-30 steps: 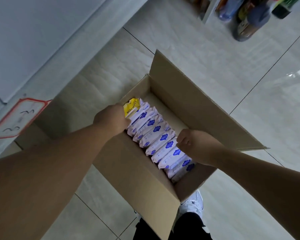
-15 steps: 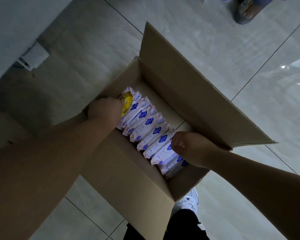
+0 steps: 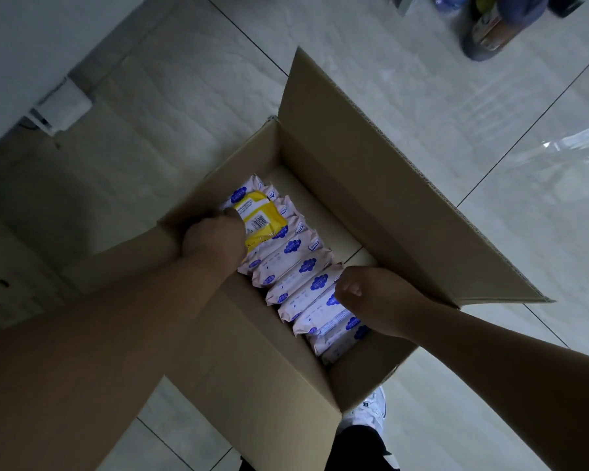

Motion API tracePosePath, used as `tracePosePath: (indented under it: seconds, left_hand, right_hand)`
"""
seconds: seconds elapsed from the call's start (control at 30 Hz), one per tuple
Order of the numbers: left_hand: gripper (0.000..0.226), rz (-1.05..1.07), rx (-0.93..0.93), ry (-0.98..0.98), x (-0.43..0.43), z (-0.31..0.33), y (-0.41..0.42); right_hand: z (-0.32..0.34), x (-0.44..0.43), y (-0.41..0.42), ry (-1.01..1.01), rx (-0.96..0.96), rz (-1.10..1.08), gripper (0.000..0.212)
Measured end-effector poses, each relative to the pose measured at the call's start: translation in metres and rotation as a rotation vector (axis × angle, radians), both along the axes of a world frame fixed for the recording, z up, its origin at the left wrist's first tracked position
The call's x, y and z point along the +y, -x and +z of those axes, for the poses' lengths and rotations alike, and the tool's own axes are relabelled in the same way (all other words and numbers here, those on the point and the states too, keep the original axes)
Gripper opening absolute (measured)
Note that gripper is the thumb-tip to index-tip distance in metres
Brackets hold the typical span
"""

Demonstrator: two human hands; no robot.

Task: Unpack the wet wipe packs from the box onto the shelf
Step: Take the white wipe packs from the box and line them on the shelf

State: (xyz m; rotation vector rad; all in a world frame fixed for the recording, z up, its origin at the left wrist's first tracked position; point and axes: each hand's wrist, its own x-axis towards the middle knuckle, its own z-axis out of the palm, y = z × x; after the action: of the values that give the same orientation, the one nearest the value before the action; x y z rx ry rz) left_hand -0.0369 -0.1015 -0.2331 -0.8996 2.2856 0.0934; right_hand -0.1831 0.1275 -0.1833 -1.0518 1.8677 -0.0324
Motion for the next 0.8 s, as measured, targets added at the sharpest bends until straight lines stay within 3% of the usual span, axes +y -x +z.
tracePosePath:
  seconds: [0.17,0.47,0.6,0.73,0.8]
  left_hand:
    - [0.109,-0.01,-0.058,0.032,0.01,-0.025,0.003]
    - [0.101,-0.028,-0.099,0.094,0.023,-0.033,0.003]
    - [0.091,0.193,0.122,-0.152,0.025,-0.025,0.002]
    - [0.039,0.545,0.338,-0.581,0.027,-0.001,0.002]
    - [0.032,0.688,0.365,-0.757,0.028,0.012,0.004]
  right_hand:
    - [-0.011,0.0,-0.002,-0.034,-0.04,-0.054,0.019]
    - [-0.021,0.014,0.007,-0.028,-0.008,-0.025,0.023]
    - [-0.011,0.016,0.011,-0.06,0.001,0.005,0.027]
    - [-0.002,0.016,0.01,-0.106,0.001,-0.027,0.025]
    - [0.002,0.018,0.01,-0.119,-0.003,-0.023,0.024]
